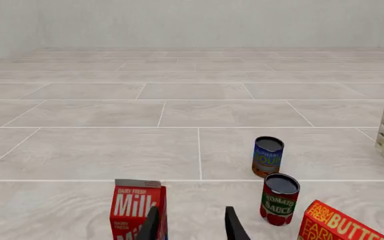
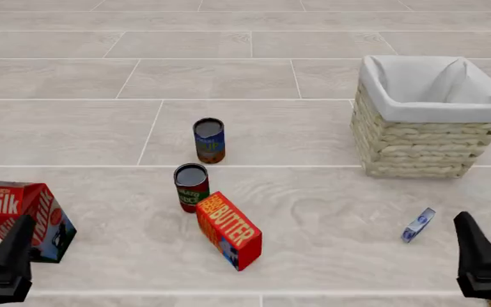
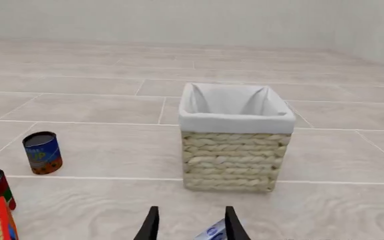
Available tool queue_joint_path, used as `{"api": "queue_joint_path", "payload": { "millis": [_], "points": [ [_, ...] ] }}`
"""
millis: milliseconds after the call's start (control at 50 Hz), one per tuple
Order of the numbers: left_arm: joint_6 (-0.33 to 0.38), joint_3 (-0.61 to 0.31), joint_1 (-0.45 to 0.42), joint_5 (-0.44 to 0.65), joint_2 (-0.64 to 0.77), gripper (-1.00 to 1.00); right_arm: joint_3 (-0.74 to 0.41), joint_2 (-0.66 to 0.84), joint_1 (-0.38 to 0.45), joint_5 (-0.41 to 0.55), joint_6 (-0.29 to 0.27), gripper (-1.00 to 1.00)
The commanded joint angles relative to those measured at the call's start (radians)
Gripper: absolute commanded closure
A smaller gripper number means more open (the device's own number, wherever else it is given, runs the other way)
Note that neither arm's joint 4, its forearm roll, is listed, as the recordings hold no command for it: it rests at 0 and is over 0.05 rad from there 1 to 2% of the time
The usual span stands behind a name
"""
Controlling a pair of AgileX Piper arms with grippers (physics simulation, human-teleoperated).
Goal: Pick the cream cheese and place it in the basket.
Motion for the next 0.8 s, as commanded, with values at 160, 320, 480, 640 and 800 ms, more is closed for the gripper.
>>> {"api": "queue_joint_path", "payload": {
  "millis": [160,320,480,640,800],
  "points": [
    [0.0,-0.003,0.0,-0.001,0.005,-1.0,-0.071,-0.05,-0.005,0.122,0.083,-1.0],
    [0.0,-0.003,0.0,-0.001,0.005,-1.0,-0.096,0.012,-0.052,0.143,0.087,-1.0],
    [0.0,-0.003,0.0,-0.001,0.005,-1.0,-0.178,0.127,-0.048,0.179,0.104,-1.0],
    [0.0,-0.003,0.0,-0.001,0.004,-1.0,-0.261,0.236,-0.067,0.242,0.106,-1.0],
    [0.0,-0.003,0.0,-0.001,0.005,-1.0,-0.345,0.334,-0.082,0.334,0.162,-1.0]
  ]
}}
